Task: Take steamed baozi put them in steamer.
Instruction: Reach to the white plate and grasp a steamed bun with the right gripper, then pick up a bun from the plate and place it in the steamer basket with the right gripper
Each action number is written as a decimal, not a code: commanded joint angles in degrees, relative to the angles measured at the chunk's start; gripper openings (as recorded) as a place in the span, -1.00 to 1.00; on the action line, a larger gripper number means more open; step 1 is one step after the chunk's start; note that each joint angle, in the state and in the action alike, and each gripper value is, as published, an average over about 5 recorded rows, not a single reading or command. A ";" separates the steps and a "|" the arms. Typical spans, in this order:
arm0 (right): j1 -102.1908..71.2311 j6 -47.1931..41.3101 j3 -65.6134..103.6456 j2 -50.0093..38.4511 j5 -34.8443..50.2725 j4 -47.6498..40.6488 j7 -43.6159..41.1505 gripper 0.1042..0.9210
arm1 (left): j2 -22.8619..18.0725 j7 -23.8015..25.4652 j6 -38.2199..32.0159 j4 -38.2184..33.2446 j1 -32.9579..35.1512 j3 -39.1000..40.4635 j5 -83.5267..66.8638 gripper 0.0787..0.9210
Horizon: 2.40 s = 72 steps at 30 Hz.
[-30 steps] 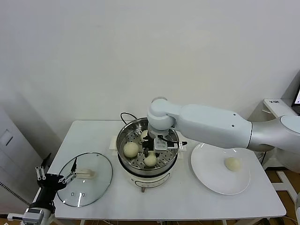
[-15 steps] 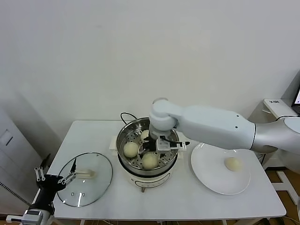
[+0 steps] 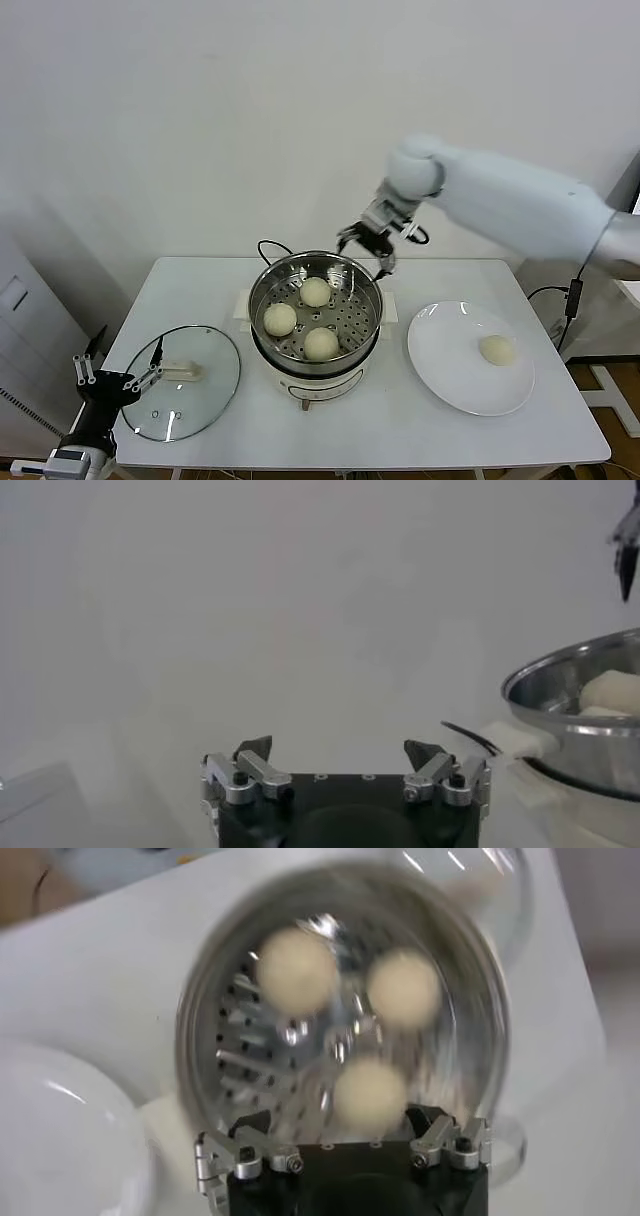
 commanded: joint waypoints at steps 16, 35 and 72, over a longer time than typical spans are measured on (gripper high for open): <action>-36.50 -6.79 26.71 -21.31 -21.38 -11.05 0.43 0.76 | 1.26 -0.82 0.37 -1.41 1.07 0.87 0.41 0.77; -41.66 -6.28 30.15 -15.88 -23.17 -16.75 3.47 0.76 | 0.90 -0.73 0.07 -1.77 3.19 -0.14 1.03 0.77; 8.49 -15.03 -9.78 -5.37 21.78 -6.19 2.96 -0.38 | 1.46 -0.66 0.42 -2.21 2.64 -0.74 0.87 0.77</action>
